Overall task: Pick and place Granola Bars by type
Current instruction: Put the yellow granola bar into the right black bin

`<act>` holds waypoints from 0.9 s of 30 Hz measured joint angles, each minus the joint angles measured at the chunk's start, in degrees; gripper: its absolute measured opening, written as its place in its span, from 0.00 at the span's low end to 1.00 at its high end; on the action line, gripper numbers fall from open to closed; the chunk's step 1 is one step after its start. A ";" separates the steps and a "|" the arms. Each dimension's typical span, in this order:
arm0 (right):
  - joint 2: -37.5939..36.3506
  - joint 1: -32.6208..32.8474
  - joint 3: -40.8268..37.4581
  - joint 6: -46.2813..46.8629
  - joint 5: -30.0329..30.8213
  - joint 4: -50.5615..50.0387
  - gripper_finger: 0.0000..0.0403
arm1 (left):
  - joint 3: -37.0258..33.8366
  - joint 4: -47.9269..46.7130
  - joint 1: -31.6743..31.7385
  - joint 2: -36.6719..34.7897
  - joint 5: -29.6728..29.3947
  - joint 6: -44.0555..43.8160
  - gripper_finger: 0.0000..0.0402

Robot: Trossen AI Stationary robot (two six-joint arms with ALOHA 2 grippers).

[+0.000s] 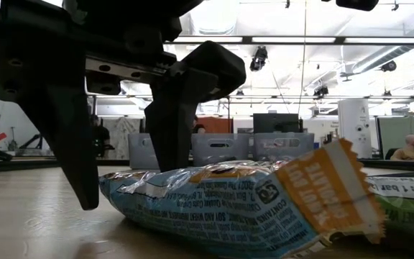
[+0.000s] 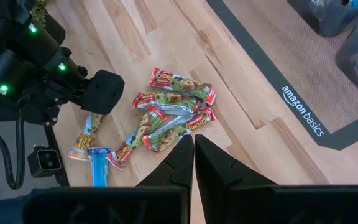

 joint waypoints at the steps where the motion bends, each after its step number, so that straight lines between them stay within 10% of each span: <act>1: 0.00 0.00 0.00 0.00 0.00 0.00 0.02 | 0.00 0.00 0.04 0.00 0.02 0.00 0.52; 27: 0.00 0.00 0.00 1.13 1.01 0.02 0.02 | -0.87 1.26 0.89 0.00 2.10 -1.94 0.52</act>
